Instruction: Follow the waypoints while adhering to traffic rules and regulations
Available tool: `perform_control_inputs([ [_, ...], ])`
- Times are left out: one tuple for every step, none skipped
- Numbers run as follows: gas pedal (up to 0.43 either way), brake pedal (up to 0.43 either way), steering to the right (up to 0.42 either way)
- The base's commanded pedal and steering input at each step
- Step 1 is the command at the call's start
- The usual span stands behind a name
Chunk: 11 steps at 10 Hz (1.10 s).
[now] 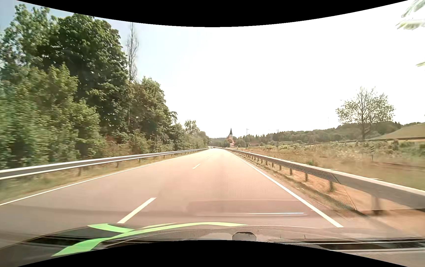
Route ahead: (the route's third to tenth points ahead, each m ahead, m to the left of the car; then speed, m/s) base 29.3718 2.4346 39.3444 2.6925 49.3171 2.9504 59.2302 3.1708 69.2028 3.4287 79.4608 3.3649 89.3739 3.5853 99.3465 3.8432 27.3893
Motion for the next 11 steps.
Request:
perform_control_inputs([
  [0.268,0.000,-0.003],
  [0.280,0.000,-0.003],
  [0.280,0.000,-0.003],
  [0.280,0.000,-0.003],
  [0.280,0.000,-0.003],
  [0.260,0.000,-0.003],
  [0.248,0.000,-0.003],
  [0.248,0.000,-0.004],
  [0.248,0.000,-0.004],
  [0.260,0.000,-0.003],
  [0.268,0.000,-0.004],
])
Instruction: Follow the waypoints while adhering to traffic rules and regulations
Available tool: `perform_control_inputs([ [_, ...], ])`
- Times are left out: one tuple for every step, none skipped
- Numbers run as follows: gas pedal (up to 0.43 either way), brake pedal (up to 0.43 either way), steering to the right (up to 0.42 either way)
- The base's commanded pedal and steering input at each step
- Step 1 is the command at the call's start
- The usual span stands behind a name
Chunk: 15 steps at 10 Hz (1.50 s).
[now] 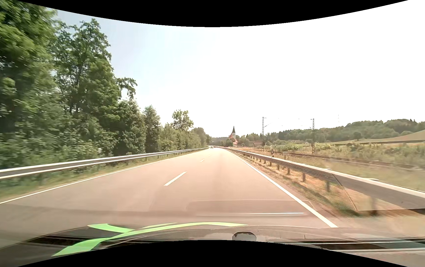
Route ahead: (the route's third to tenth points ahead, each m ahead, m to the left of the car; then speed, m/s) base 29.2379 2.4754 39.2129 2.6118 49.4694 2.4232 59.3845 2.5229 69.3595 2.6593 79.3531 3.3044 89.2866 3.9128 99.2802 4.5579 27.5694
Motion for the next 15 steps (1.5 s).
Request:
perform_control_inputs([
  [0.268,0.000,-0.004],
  [0.280,0.000,-0.004],
  [0.280,0.000,-0.004],
  [0.268,0.000,-0.004],
  [0.260,0.000,-0.004],
  [0.248,0.000,-0.004],
  [0.248,0.000,-0.004],
  [0.248,0.000,-0.004],
  [0.260,0.000,-0.004],
  [0.260,0.000,-0.004],
  [0.268,0.000,-0.004],
  [0.280,0.000,-0.004],
  [0.280,0.000,-0.004],
  [0.280,0.000,-0.004],
  [0.280,0.000,-0.004],
])
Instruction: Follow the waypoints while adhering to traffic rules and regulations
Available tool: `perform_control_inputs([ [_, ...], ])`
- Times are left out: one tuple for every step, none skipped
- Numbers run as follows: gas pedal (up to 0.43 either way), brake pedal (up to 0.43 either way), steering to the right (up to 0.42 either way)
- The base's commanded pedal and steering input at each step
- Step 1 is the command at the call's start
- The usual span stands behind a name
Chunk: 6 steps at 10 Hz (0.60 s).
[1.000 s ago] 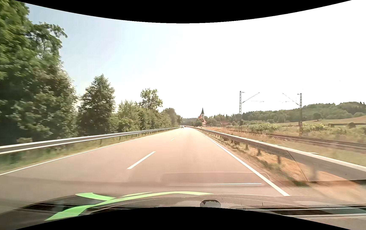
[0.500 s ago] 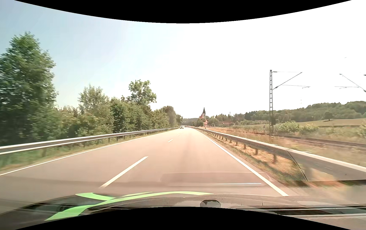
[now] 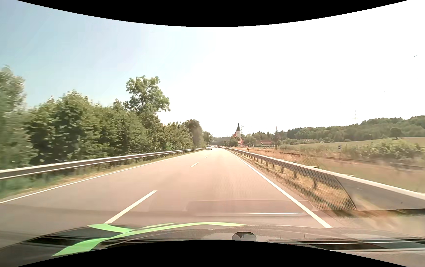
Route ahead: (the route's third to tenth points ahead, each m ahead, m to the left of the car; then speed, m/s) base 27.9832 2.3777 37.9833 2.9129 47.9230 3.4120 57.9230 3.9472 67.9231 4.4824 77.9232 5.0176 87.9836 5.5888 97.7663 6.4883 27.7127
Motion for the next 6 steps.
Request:
perform_control_inputs([
  [0.268,0.000,-0.004],
  [0.260,0.000,-0.004],
  [0.248,0.000,-0.004],
  [0.248,0.000,-0.004],
  [0.260,0.000,-0.004],
  [0.260,0.000,-0.004],
])
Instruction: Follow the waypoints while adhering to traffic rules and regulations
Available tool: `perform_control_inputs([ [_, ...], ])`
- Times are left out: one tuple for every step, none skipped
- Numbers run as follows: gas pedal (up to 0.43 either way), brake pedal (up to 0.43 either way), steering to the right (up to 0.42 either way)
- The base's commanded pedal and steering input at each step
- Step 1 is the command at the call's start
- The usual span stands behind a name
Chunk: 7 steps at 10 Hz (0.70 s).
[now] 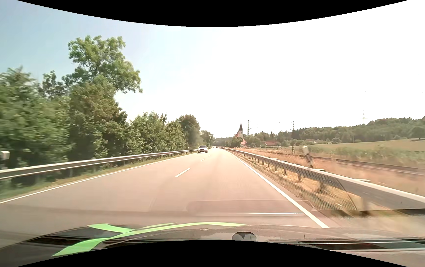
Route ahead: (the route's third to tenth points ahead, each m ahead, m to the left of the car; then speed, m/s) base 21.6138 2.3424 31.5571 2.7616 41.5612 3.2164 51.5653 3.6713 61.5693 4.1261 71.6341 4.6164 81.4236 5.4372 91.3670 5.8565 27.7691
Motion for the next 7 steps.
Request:
perform_control_inputs([
  [0.260,0.000,-0.004],
  [0.268,0.000,-0.004],
  [0.268,0.000,-0.004],
  [0.268,0.000,-0.005],
  [0.268,0.000,-0.005],
  [0.228,0.000,-0.004],
  [0.209,0.000,-0.005],
])
